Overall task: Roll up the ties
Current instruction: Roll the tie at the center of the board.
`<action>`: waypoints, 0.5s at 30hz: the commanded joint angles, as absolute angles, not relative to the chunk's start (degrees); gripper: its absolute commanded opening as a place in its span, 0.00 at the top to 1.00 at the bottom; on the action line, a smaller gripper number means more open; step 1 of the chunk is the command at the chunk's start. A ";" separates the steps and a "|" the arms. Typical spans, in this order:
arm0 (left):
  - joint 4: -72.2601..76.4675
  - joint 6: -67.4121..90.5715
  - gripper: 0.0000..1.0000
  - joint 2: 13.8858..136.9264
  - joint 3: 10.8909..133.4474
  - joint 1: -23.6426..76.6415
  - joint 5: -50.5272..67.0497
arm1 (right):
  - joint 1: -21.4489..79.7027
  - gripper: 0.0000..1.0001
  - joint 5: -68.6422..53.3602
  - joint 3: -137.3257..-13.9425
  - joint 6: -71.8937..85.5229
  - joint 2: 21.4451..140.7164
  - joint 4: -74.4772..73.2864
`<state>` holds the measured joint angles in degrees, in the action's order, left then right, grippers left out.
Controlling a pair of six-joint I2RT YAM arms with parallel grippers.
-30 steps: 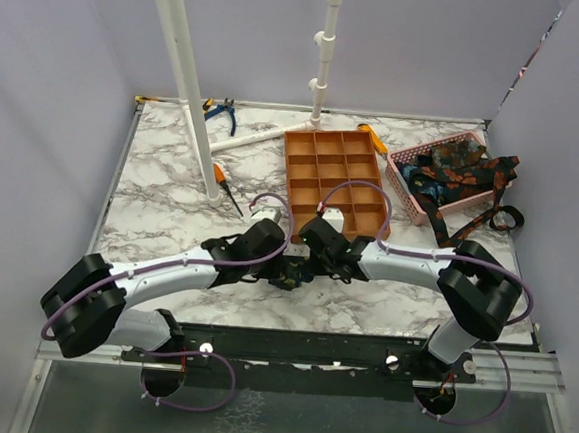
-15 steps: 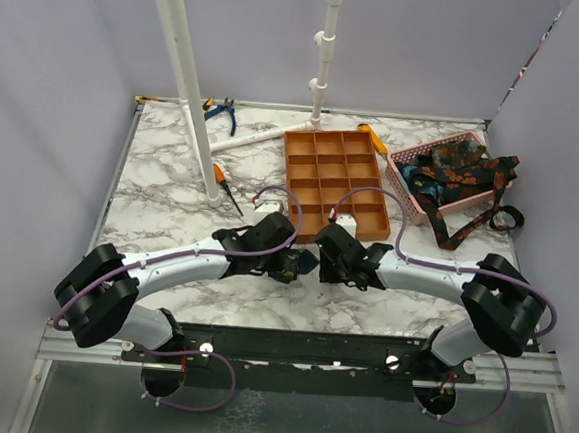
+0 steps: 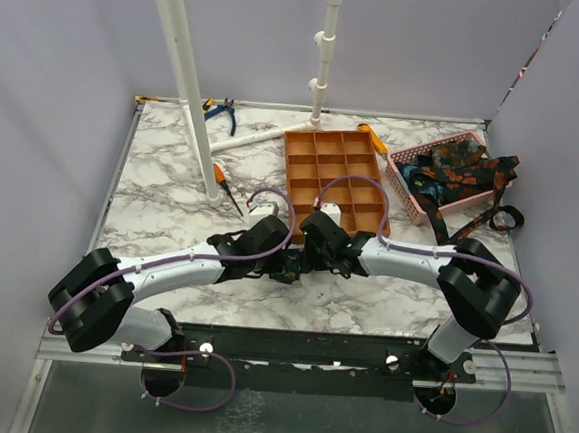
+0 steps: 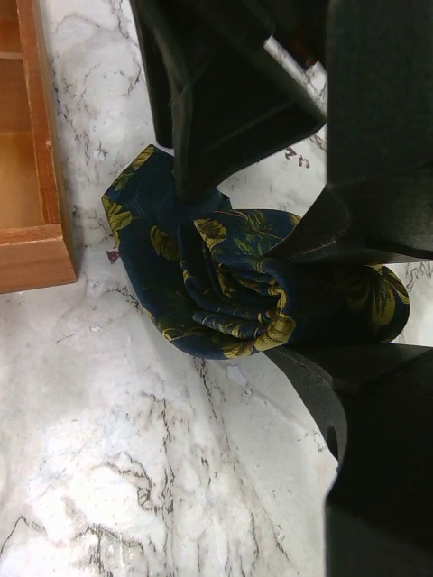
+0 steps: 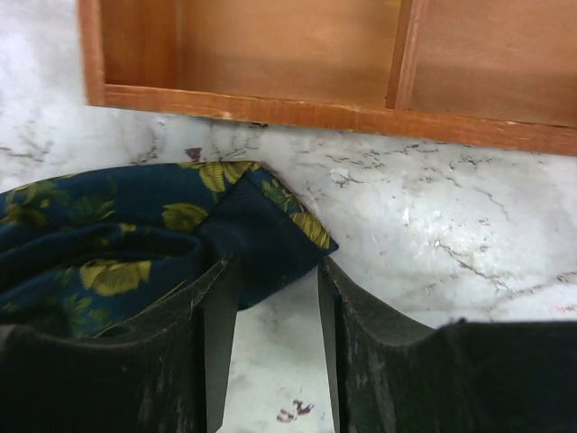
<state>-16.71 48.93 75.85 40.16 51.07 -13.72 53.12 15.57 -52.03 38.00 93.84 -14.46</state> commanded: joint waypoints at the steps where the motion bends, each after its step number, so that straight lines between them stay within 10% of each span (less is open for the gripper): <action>1: -15.96 50.05 1.00 74.03 38.07 50.97 -11.63 | 52.94 0.56 17.05 -53.80 36.96 98.56 -13.79; 8: -15.01 52.02 1.00 70.45 36.23 50.93 -11.34 | 53.42 0.89 16.27 -50.89 39.27 101.24 -17.23; 15: -12.15 55.23 1.00 64.79 33.06 50.76 -12.53 | 54.42 0.99 13.83 -41.74 42.96 97.95 -18.24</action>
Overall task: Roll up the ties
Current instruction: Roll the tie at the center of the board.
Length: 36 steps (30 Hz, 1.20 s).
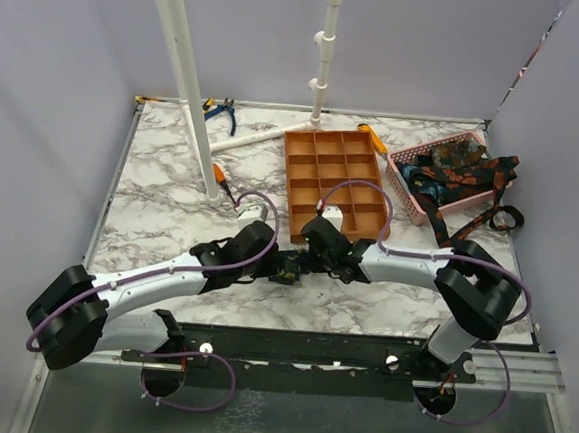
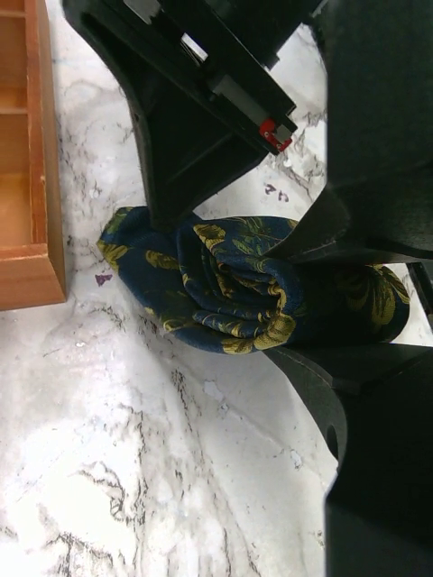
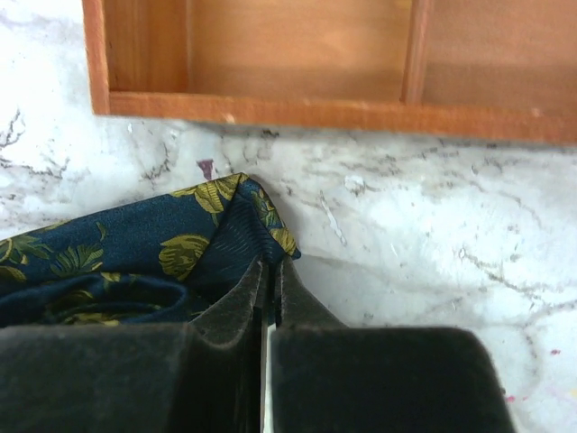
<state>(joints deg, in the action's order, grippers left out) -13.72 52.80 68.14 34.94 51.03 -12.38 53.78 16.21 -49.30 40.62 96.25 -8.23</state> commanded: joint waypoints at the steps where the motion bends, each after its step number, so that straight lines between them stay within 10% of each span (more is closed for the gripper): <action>1: -11.77 55.46 1.00 64.06 32.54 50.72 -12.83 | 54.48 1.00 13.50 -40.60 43.47 97.19 -18.27; 20: -12.47 55.88 1.00 69.62 31.60 49.72 -13.71 | 61.70 0.99 11.63 -37.36 49.60 88.57 -25.12; 28: -18.99 49.48 1.00 73.06 37.02 49.79 -15.90 | 61.62 0.58 17.36 -40.59 52.44 83.27 -30.31; 36: -33.02 41.34 1.00 77.43 46.34 50.11 -24.31 | 61.61 0.51 23.52 -41.52 52.59 77.62 -33.23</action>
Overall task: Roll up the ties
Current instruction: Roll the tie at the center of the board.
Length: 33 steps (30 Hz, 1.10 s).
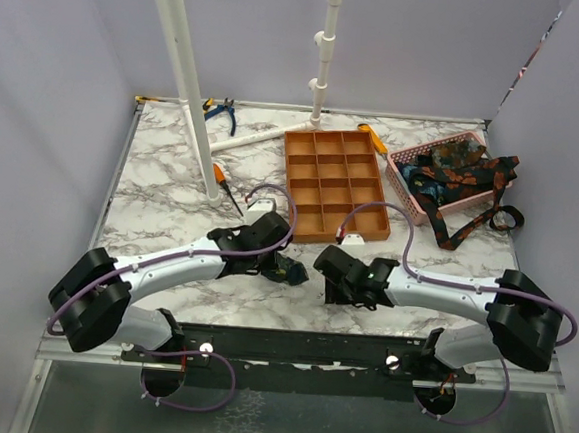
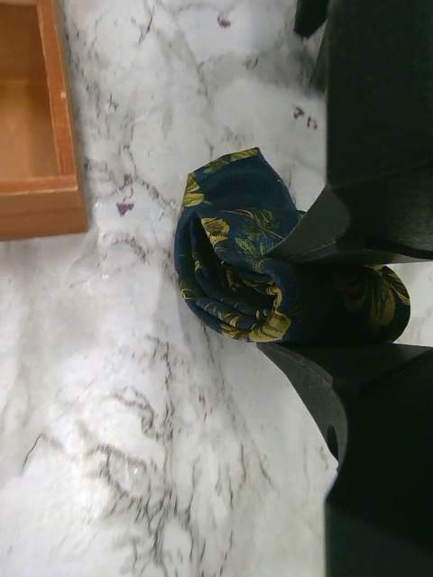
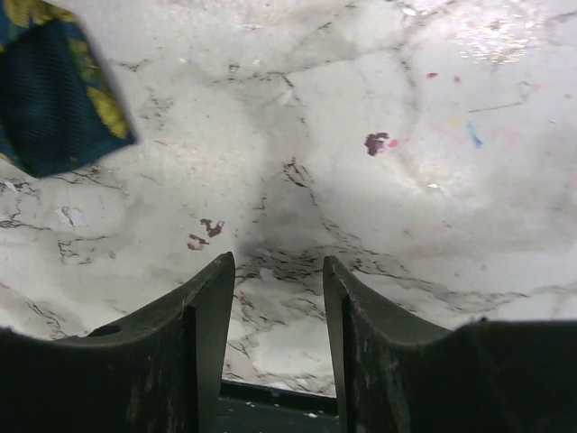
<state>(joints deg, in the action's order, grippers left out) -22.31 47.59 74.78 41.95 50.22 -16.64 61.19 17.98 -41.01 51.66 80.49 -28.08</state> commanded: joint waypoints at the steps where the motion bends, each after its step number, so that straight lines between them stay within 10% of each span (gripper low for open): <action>1: -34.52 40.41 1.00 78.53 47.19 50.16 -25.32 | 61.57 0.51 23.93 -41.18 52.79 77.17 -33.35; 19: -55.18 40.43 0.98 101.93 69.48 61.79 -42.01 | 61.61 0.52 21.29 -31.93 56.28 70.04 -28.63; 26: -54.37 41.17 0.55 104.69 73.17 63.29 -38.77 | 61.59 0.52 21.46 -30.00 57.10 66.83 -29.69; 33: -51.28 40.39 0.36 102.18 72.77 63.28 -35.20 | 61.57 0.52 21.46 -29.77 57.38 65.09 -29.71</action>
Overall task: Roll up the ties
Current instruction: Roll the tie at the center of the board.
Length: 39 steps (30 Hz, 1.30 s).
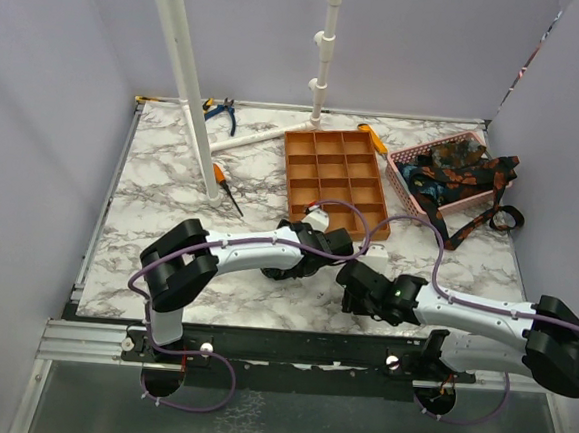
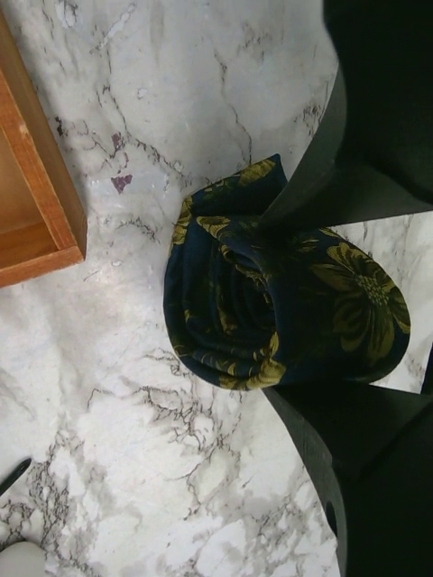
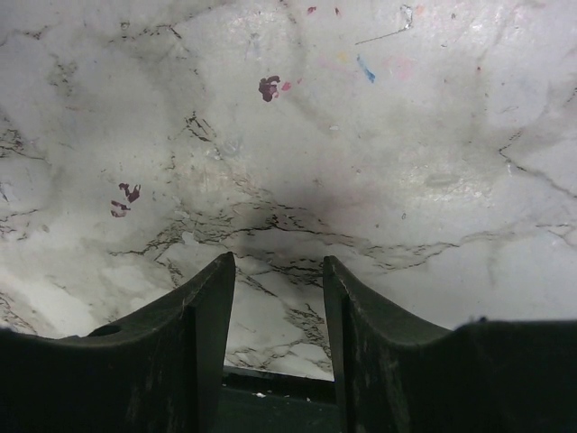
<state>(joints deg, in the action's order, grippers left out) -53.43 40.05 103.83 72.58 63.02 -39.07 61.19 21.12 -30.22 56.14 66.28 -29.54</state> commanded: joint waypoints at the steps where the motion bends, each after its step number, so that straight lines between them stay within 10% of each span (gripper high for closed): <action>1: -50.83 40.33 0.34 101.87 72.49 63.28 -34.73 | 61.62 0.52 21.47 -29.91 57.34 65.08 -29.71; 20: -44.91 39.48 0.18 92.14 67.28 60.37 -27.48 | 61.61 0.52 20.88 -31.63 56.38 65.27 -29.38; 39: -37.15 39.53 0.47 89.28 63.92 59.25 -17.50 | 61.65 0.52 20.71 -31.11 56.76 64.35 -28.14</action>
<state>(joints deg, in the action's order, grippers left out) -40.23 39.35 89.89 64.75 59.31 -22.26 61.19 20.53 -30.68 56.10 65.93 -28.69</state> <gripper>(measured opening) 0.539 0.482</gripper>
